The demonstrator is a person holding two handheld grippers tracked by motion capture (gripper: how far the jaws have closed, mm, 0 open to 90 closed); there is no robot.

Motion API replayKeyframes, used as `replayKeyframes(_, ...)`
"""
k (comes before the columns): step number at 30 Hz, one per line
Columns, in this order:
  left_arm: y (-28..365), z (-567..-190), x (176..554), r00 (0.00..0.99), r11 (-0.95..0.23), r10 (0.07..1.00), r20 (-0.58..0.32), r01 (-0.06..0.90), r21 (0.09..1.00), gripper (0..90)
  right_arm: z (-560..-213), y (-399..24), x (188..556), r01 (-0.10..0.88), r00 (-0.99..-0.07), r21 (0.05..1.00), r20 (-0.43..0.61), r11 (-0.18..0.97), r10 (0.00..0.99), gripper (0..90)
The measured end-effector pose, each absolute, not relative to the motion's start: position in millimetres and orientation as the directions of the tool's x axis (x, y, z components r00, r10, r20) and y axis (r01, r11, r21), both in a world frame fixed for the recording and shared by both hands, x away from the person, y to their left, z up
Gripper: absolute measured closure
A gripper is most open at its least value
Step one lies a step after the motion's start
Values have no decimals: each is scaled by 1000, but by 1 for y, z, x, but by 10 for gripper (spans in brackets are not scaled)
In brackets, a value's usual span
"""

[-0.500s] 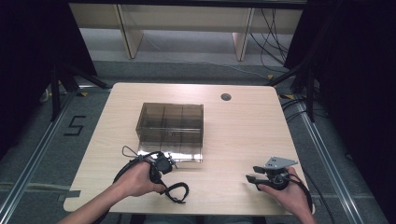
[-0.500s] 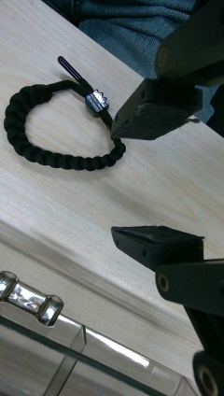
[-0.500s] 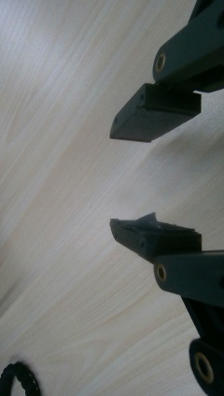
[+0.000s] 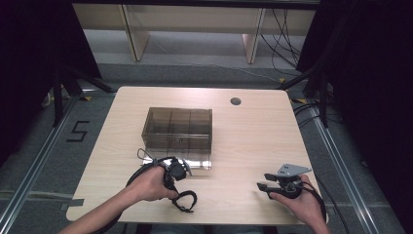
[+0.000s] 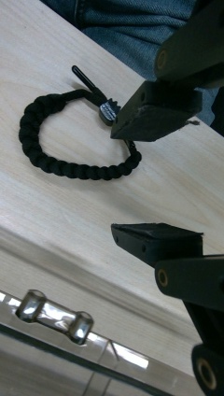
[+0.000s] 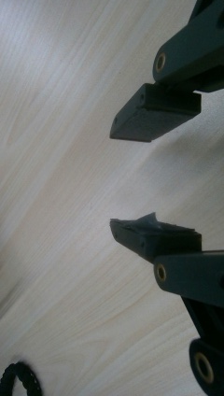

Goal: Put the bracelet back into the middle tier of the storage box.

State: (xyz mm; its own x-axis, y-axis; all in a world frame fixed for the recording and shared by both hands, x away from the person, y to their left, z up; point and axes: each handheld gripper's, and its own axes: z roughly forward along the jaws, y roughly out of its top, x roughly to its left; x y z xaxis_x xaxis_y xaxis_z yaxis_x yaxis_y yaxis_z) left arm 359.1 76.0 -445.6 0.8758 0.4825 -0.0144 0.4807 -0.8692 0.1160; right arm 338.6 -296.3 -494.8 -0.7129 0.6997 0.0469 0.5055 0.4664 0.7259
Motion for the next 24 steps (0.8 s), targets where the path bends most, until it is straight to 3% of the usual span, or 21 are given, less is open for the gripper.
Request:
replayKeyframes(15, 59, -453, 369, 884, -882, 465, -48, 467, 62, 525, -494, -296, 339, 510, -711, 725, 51, 463, 702, 498)
replayKeyframes(22, 50, -461, 374, 901, -901, 433, -16, 433, 32, 540, -493, -295, 336, 541, -692, 716, 81, 442, 717, 498)
replayKeyframes(24, 49, -463, 373, 896, -896, 443, -27, 444, 27, 544, -494, -297, 339, 504, -708, 731, 44, 460, 705, 498)
